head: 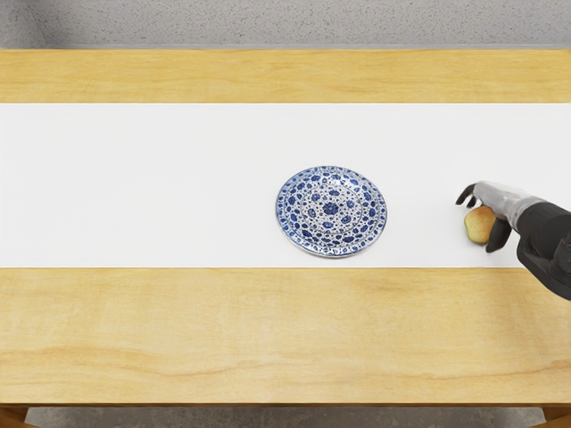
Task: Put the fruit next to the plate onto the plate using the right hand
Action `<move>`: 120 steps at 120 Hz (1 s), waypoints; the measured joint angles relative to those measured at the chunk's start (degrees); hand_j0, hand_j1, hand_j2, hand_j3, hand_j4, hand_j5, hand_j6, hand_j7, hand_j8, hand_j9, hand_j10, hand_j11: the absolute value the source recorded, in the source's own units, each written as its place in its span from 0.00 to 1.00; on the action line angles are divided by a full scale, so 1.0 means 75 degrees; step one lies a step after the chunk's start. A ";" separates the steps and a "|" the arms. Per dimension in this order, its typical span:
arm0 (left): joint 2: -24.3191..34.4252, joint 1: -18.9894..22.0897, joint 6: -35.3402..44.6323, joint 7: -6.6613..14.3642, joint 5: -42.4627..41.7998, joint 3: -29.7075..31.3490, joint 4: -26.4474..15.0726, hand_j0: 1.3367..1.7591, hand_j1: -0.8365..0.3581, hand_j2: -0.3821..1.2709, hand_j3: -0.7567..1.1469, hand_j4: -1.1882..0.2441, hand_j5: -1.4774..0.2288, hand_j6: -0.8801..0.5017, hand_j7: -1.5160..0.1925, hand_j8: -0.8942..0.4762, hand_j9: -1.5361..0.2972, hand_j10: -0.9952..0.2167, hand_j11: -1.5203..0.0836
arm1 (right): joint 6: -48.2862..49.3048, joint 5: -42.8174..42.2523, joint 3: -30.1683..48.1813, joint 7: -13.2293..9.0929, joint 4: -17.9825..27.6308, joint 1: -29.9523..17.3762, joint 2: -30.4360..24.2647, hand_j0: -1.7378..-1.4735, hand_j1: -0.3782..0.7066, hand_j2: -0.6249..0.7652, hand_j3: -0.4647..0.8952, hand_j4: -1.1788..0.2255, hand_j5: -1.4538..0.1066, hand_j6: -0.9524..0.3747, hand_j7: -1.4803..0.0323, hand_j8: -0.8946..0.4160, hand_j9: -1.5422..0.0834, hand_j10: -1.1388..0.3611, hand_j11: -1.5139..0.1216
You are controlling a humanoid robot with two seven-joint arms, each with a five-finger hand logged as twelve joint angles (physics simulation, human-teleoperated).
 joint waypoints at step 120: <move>0.0000 0.0000 0.0000 0.0000 0.0000 0.0000 -0.0001 0.76 0.75 0.26 0.40 0.66 0.68 0.46 0.70 0.47 0.66 0.62 0.75 | -0.0079 0.0505 0.0589 -0.0002 -0.0130 0.1007 0.1860 0.36 0.58 0.43 0.34 0.53 0.34 0.52 0.39 0.50 0.38 0.48 0.35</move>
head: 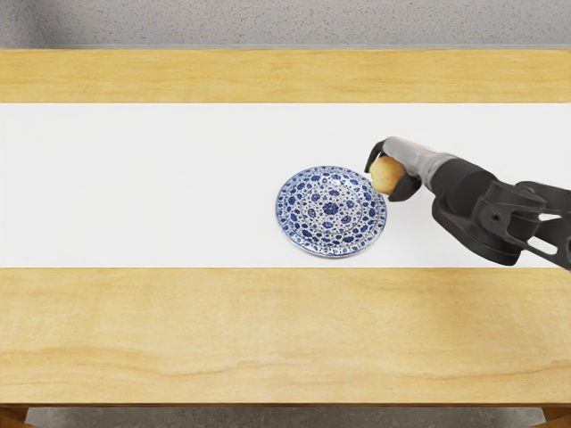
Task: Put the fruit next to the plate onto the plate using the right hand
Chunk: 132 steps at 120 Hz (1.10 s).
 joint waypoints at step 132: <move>0.0000 0.0000 0.0000 0.0000 0.0000 0.0002 -0.0001 0.76 0.75 0.26 0.40 0.66 0.68 0.46 0.70 0.47 0.66 0.62 0.75 | 0.3237 0.3283 0.2246 0.0002 0.0544 0.0261 -0.0543 0.31 0.10 0.45 0.34 0.79 0.86 0.68 0.91 0.64 0.88 0.72 0.86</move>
